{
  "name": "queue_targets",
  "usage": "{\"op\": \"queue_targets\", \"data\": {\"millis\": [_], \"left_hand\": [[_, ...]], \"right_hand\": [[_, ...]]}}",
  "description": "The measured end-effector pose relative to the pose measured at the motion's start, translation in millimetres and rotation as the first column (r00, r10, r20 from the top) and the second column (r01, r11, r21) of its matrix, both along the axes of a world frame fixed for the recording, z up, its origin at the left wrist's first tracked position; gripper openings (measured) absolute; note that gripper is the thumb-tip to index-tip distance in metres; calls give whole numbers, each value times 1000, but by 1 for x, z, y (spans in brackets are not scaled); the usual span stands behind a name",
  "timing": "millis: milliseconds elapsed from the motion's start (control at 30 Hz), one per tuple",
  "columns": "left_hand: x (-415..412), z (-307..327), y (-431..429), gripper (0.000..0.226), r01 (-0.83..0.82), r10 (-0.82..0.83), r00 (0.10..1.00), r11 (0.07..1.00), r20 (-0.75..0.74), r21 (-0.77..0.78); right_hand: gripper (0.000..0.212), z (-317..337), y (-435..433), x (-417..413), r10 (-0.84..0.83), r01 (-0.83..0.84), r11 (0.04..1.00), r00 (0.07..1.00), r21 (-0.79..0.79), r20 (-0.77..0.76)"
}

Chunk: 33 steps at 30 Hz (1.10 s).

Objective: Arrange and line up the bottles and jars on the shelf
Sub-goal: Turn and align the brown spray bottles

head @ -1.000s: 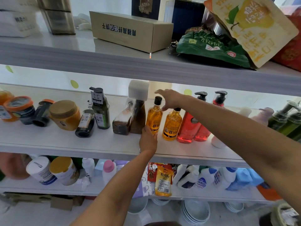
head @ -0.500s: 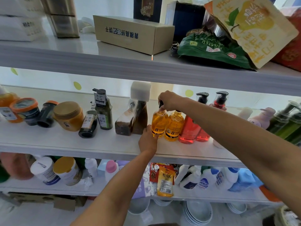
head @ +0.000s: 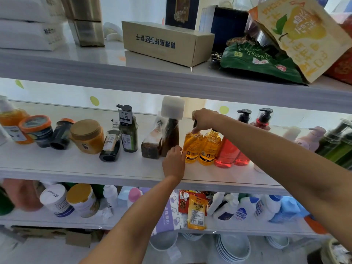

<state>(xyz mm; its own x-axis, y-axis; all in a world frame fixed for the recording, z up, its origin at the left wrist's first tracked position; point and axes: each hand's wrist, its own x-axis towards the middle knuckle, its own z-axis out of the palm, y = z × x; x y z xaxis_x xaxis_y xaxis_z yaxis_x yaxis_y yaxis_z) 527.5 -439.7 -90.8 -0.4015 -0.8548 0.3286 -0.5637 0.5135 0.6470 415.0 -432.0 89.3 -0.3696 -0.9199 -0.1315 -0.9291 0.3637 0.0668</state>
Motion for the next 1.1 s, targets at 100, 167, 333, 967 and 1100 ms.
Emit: {"op": "queue_targets", "data": {"millis": [100, 167, 333, 967, 1100], "left_hand": [[12, 11, -6, 22, -24, 17, 982, 999, -187, -35], [19, 23, -12, 22, -47, 36, 947, 999, -320, -26], [33, 41, -46, 66, -61, 33, 958, 994, -286, -89], [41, 59, -81, 54, 286, -277, 958, 918, -69, 274], [41, 60, -77, 55, 273, -260, 962, 921, -85, 278]], "right_hand": [[97, 2, -7, 7, -10, 41, 990, 974, -134, 225], [109, 6, -12, 15, 71, 30, 958, 938, -284, 339], [86, 14, -26, 32, 122, 66, 919, 890, -388, 439], [73, 16, -21, 36, 69, 64, 923, 944, -381, 324], [72, 19, -21, 34, 96, 18, 936, 948, -351, 303]]}}
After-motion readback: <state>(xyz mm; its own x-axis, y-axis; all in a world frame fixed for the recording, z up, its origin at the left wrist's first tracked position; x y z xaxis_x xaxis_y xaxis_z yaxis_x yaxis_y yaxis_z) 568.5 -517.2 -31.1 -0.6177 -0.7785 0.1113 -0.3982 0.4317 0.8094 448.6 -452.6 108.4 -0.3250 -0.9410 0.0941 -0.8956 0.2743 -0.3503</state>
